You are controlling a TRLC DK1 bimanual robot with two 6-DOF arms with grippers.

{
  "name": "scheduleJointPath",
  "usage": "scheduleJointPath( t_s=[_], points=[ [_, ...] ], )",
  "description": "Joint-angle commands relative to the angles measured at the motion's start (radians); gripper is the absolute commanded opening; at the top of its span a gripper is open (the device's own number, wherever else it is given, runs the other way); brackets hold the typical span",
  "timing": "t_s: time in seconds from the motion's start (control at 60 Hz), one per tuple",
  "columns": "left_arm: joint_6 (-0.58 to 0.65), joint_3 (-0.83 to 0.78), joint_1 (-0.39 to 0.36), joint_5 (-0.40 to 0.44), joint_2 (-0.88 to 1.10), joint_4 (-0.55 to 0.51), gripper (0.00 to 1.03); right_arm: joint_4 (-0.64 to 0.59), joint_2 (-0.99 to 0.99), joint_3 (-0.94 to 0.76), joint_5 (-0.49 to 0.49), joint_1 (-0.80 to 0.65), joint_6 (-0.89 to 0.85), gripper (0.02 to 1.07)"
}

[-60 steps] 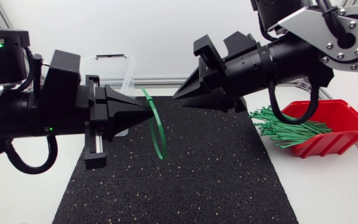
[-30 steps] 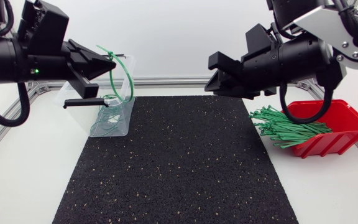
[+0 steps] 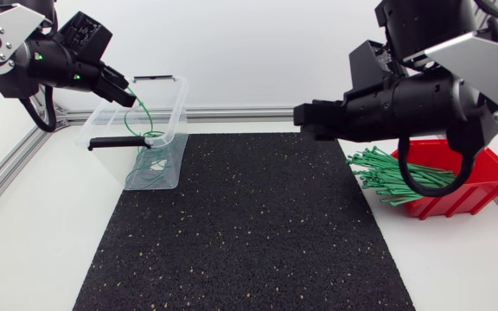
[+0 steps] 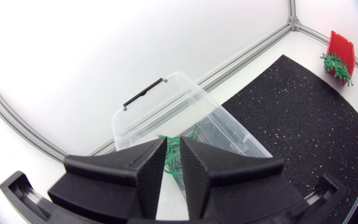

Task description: Take a green cable tie from the red box, thread the tail through the head to close it, then place it in the transparent bin on the left.

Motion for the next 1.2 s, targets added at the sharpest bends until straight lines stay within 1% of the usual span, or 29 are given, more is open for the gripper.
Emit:
scheduleJointPath(
  t_s=[0.0, 0.033, 0.083, 0.117, 0.133, 0.15, 0.167, 0.183, 0.2, 0.25, 0.283, 0.35, 0.4, 0.5, 0.533, 0.6, 0.65, 0.717, 0.783, 0.833, 0.917, 0.933, 0.983, 1.1, 1.183],
  points=[
    [0.032, 0.059, 0.016, -0.025, 0.041, 0.018, 0.33, 0.018, -0.018, -0.030, 0.030, 0.006, -0.042, 0.42],
    [0.037, 0.065, 0.018, -0.035, 0.052, 0.020, 0.38, 0.019, -0.020, -0.033, 0.033, 0.003, -0.045, 0.42],
    [0.038, 0.068, 0.019, -0.042, 0.059, 0.018, 0.53, 0.030, -0.027, -0.042, 0.046, -0.001, -0.053, 0.42],
    [0.037, 0.068, 0.018, -0.045, 0.059, 0.017, 0.65, 0.048, -0.033, -0.056, 0.061, -0.006, -0.062, 0.42],
    [0.038, 0.068, 0.018, -0.045, 0.059, 0.017, 0.67, 0.055, -0.036, -0.060, 0.067, -0.006, -0.065, 0.42],
    [0.038, 0.065, 0.018, -0.050, 0.056, 0.017, 0.81, 0.062, -0.043, -0.067, 0.075, -0.006, -0.068, 0.42],
    [0.037, 0.063, 0.018, -0.050, 0.053, 0.017, 0.85, 0.067, -0.047, -0.071, 0.078, -0.008, -0.071, 0.42],
    [0.037, 0.059, 0.016, -0.050, 0.043, 0.017, 0.98, 0.068, -0.052, -0.076, 0.084, -0.009, -0.076, 0.42],
    [0.037, 0.056, 0.014, -0.050, 0.036, 0.017, 1.00, 0.070, -0.056, -0.079, 0.089, -0.009, -0.077, 0.42],
    [0.032, 0.045, 0.014, -0.056, 0.018, 0.018, 1.00, 0.085, -0.072, -0.096, 0.133, -0.009, -0.094, 0.43],
    [0.032, 0.033, 0.011, -0.059, -0.002, 0.018, 1.00, 0.104, -0.085, -0.109, 0.164, -0.008, -0.106, 0.50],
    [0.032, 0.004, 0.008, -0.067, -0.031, 0.023, 1.00, 0.107, -0.101, -0.126, 0.213, 0.003, -0.126, 0.50],
    [0.034, -0.016, 0.007, -0.067, -0.053, 0.026, 1.00, 0.136, -0.121, -0.145, 0.253, 0.003, -0.145, 0.50],
    [0.035, -0.064, 0.008, -0.067, -0.096, 0.040, 1.00, 0.148, -0.167, -0.172, 0.264, -0.005, -0.185, 0.50],
    [0.035, -0.079, 0.008, -0.067, -0.109, 0.051, 1.00, 0.157, -0.179, -0.180, 0.283, -0.015, -0.211, 0.50],
    [0.038, -0.125, 0.011, -0.067, -0.146, 0.088, 1.00, 0.174, -0.194, -0.192, 0.319, -0.031, -0.249, 0.50],
    [0.029, -0.162, 0.016, -0.067, -0.180, 0.129, 1.00, 0.180, -0.210, -0.208, 0.319, -0.052, -0.260, 0.50],
    [0.025, -0.205, 0.014, -0.081, -0.221, 0.170, 1.00, 0.228, -0.222, -0.243, 0.320, -0.090, -0.284, 0.51],
    [0.003, -0.237, 0.011, -0.130, -0.250, 0.196, 1.00, 0.266, -0.239, -0.281, 0.322, -0.136, -0.306, 0.66],
    [0.002, -0.271, 0.011, -0.162, -0.275, 0.239, 1.00, 0.280, -0.251, -0.300, 0.325, -0.158, -0.312, 0.72],
    [-0.004, -0.305, 0.007, -0.168, -0.318, 0.244, 1.00, 0.303, -0.283, -0.327, 0.323, -0.179, -0.332, 0.77],
    [-0.004, -0.311, 0.007, -0.170, -0.326, 0.244, 1.00, 0.308, -0.288, -0.332, 0.323, -0.184, -0.338, 0.80],
    [-0.017, -0.331, 0.010, -0.171, -0.356, 0.241, 1.00, 0.309, -0.308, -0.347, 0.323, -0.210, -0.347, 0.92],
    [-0.026, -0.366, 0.013, -0.171, -0.407, 0.242, 1.00, 0.317, -0.363, -0.378, 0.325, -0.227, -0.370, 1.02],
    [-0.024, -0.388, 0.019, -0.171, -0.428, 0.246, 1.00, 0.352, -0.401, -0.409, 0.326, -0.241, -0.395, 1.02]
  ],
)
